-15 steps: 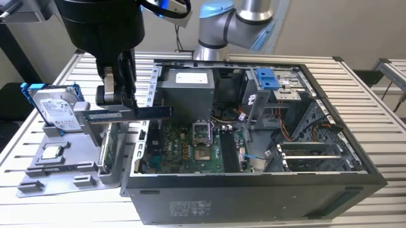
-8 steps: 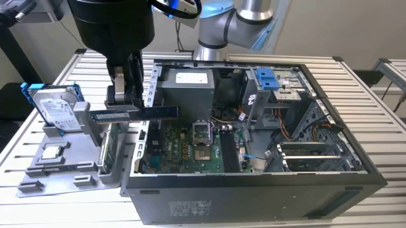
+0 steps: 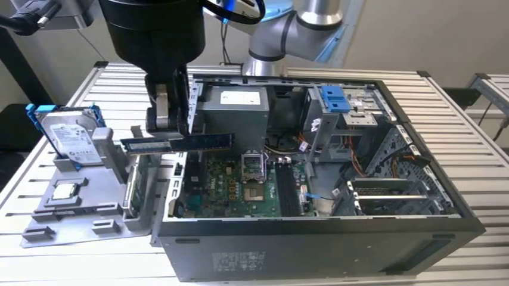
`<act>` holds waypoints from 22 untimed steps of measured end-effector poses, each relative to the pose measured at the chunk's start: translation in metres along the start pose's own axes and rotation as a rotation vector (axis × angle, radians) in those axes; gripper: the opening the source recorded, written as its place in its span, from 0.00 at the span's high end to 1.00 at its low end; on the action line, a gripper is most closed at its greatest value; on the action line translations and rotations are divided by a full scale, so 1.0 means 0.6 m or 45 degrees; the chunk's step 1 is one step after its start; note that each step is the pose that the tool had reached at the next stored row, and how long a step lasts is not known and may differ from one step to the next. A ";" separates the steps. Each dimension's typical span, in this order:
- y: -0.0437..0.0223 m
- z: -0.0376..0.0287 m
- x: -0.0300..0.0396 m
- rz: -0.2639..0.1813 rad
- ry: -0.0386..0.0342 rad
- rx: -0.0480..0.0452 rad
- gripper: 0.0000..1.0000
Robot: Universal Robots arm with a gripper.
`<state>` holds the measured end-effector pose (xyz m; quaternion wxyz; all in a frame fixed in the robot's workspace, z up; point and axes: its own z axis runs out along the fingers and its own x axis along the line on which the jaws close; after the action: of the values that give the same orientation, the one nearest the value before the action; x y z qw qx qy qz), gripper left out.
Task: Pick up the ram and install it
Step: 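Pick up the ram and move it above insertion slot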
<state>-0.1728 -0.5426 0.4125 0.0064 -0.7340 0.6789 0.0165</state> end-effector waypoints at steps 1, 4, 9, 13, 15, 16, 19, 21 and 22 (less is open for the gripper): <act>-0.002 0.000 0.000 0.000 0.0000 0.000 0.85; -0.007 0.000 0.000 0.000 0.0000 0.000 0.85; -0.019 0.000 0.001 0.000 0.0000 0.000 0.85; -0.029 0.000 0.002 0.000 0.0000 0.000 0.85; -0.032 0.000 0.002 0.000 -0.0001 0.000 0.85; -0.034 -0.001 0.003 0.000 0.0000 0.000 0.85; -0.043 -0.001 0.003 0.000 -0.0001 0.000 0.85; -0.050 -0.001 0.004 0.000 0.0000 0.000 0.85; -0.055 -0.001 0.004 0.000 0.0001 -0.001 0.85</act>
<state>-0.1394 -0.5425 0.4125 0.0062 -0.7341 0.6788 0.0166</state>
